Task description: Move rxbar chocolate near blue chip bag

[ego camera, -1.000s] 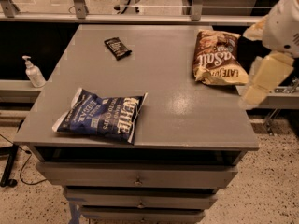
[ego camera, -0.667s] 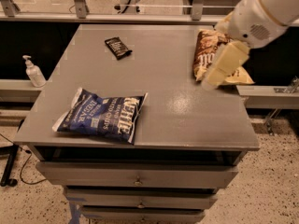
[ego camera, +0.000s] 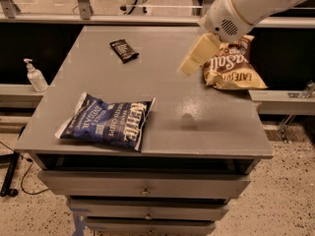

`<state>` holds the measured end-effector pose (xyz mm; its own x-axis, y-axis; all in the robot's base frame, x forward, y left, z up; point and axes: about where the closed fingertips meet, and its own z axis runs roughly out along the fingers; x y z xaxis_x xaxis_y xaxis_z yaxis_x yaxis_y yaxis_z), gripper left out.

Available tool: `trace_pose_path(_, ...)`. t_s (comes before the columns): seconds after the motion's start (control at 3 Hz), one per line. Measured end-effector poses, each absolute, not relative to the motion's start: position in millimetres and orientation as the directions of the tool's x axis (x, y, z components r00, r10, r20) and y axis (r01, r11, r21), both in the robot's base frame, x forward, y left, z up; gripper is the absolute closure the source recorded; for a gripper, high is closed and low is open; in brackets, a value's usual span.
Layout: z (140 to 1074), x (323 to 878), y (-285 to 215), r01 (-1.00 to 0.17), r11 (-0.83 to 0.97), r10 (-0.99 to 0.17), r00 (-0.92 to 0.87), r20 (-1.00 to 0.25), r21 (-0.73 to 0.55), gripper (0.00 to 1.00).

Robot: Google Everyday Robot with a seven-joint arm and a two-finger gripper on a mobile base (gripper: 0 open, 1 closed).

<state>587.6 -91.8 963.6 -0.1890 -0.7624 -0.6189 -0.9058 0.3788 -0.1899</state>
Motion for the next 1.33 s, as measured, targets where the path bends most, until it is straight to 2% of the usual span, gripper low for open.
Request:
trace_pose_path(0.33, 962, 602, -81, -0.900, 0.398, -0.719, -0.188, -0.669, -0.175, 0.00)
trace_pose_path(0.67, 947, 641, -39, -0.898, 0.421, -0.639, -0.190, -0.745, -0.132, 0.00)
trace_pose_path(1.33, 913, 720, 59, -0.914, 0.400, -0.543, -0.181, -0.820, -0.063, 0.00)
